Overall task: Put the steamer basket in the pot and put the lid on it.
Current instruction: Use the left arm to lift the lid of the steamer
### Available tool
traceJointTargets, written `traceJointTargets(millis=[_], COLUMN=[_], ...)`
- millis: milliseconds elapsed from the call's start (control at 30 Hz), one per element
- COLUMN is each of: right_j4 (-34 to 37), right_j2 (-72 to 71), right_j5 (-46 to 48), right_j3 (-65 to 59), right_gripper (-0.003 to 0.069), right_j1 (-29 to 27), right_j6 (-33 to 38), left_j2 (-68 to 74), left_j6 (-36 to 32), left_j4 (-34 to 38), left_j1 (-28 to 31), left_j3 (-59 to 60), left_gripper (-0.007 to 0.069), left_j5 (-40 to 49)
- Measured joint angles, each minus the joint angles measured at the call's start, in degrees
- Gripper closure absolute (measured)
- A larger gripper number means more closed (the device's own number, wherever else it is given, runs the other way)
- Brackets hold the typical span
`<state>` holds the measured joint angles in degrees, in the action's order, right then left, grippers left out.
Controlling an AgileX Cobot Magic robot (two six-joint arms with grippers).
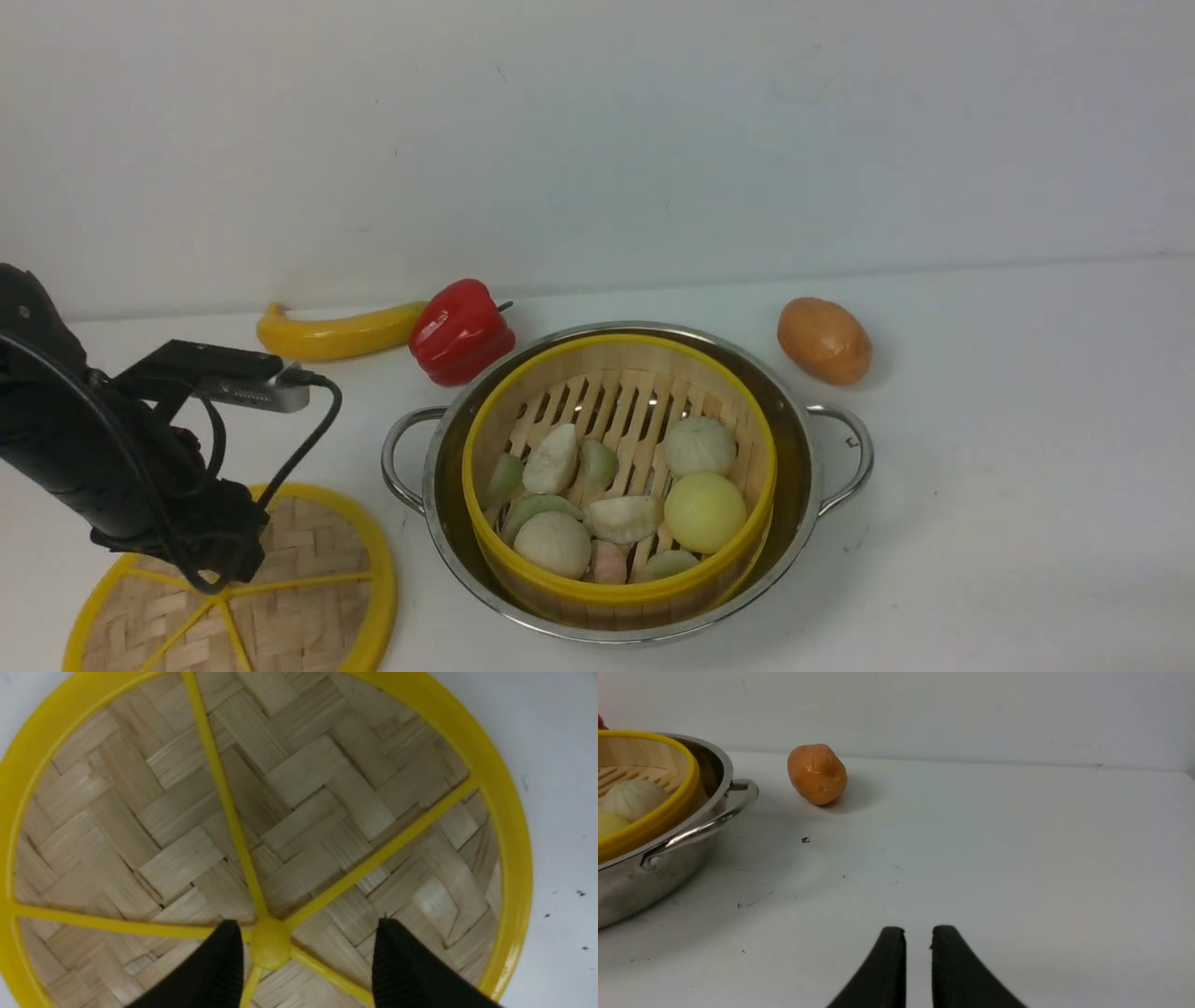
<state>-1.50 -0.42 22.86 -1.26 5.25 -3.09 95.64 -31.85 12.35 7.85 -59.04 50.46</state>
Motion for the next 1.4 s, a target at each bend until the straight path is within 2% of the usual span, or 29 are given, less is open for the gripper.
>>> traceJointTargets(millis=[200,1133,1233,1400], right_j4=[0.0,0.0,0.0,0.0], right_j2=[0.0,0.0,0.0,0.0], right_j5=[0.0,0.0,0.0,0.0], right_j3=[0.0,0.0,0.0,0.0], right_gripper=[0.0575,0.0575,0.0575,0.0575], right_j1=[0.0,0.0,0.0,0.0], right_j6=[0.0,0.0,0.0,0.0], left_j2=[1.1,5.0,5.0,5.0], left_j6=[4.7,8.1,8.8,10.0], left_j4=[-3.6,-3.6,-3.6,-3.5], left_j1=[0.0,0.0,0.0,0.0], left_j3=[0.0,-0.2,-0.2,-0.3], left_gripper=[0.0267,0.0269,0.0295,0.0506], left_j5=[-0.8,-1.1,-1.1,-0.1])
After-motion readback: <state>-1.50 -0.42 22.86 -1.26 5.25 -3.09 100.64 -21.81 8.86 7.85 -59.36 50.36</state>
